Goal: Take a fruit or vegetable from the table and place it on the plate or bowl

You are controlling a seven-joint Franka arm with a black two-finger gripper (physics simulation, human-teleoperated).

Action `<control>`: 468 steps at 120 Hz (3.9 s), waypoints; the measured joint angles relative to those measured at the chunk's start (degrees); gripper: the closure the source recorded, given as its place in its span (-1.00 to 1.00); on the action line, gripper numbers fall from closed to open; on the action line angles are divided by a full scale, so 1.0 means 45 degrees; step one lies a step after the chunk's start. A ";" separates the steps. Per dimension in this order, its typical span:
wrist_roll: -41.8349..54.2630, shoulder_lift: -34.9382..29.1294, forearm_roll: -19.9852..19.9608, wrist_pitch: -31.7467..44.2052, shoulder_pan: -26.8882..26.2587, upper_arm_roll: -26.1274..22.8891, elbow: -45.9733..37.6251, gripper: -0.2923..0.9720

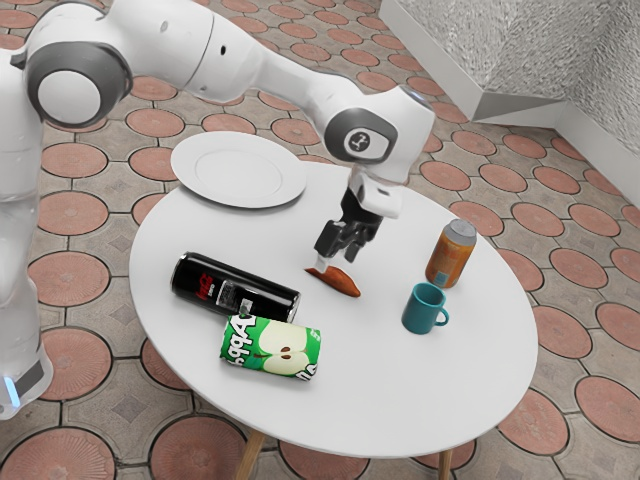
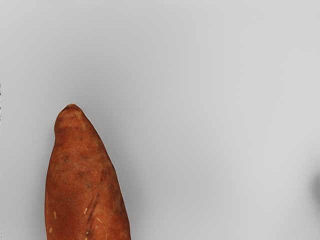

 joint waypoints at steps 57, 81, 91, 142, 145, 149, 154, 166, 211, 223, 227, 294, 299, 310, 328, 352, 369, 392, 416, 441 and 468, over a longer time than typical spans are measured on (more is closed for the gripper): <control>0.2615 -0.0525 -0.0107 0.0626 -0.0020 0.0022 -0.0910 -0.54; 0.3171 -0.0747 -0.0226 0.0863 -0.0030 0.0505 -0.1184 -0.54; 0.3356 -0.0753 -0.0227 0.0910 0.0118 0.0572 -0.1183 -0.54; 0.3961 -0.0751 -0.0284 0.1060 -0.0028 0.0589 -0.1391 -0.54; 0.3984 -0.0751 -0.0285 0.1069 -0.0023 0.0589 -0.1414 -0.54; 0.4013 -0.0766 -0.0285 0.1080 -0.0021 0.0589 -0.1487 -0.54; 0.4046 -0.0816 -0.0289 0.1101 -0.0023 0.0589 -0.1659 -0.54; 0.4119 -0.1097 -0.0293 0.1233 -0.0274 0.0962 -0.2152 -0.54; 0.4308 -0.1018 -0.0331 0.1430 0.0037 0.1117 -0.2165 -0.54; 0.4339 -0.0869 -0.0348 0.1451 -0.0080 0.1106 -0.2068 -0.54; 0.4348 -0.0814 -0.0352 0.1455 -0.0105 0.1099 -0.2014 -0.54; 0.4413 -0.0423 -0.0347 0.1476 -0.0161 0.0989 -0.1245 -0.54; 0.4406 -0.0379 -0.0351 0.1475 -0.0162 0.0984 -0.1211 -0.54; 0.4384 -0.0260 -0.0353 0.1475 -0.0165 0.0981 -0.1178 -0.54; 0.4316 -0.0040 -0.0360 0.1474 -0.0188 0.0962 -0.0764 -0.54; 0.4223 0.0170 -0.0366 0.1474 -0.0174 0.0958 -0.0423 -0.54; 0.4158 0.0370 -0.0430 0.1465 -0.0179 0.0837 -0.0177 -0.54; 0.4110 0.0417 -0.0466 0.1466 -0.0297 0.0714 -0.0164 -0.54; 0.4088 0.0539 -0.0488 0.1470 -0.0267 0.0694 -0.0261 -0.54; 0.4048 0.0528 -0.0521 0.1472 -0.0304 0.0689 -0.0407 -0.54; 0.3989 0.0519 -0.0603 0.1473 -0.0307 0.0694 -0.0542 -0.54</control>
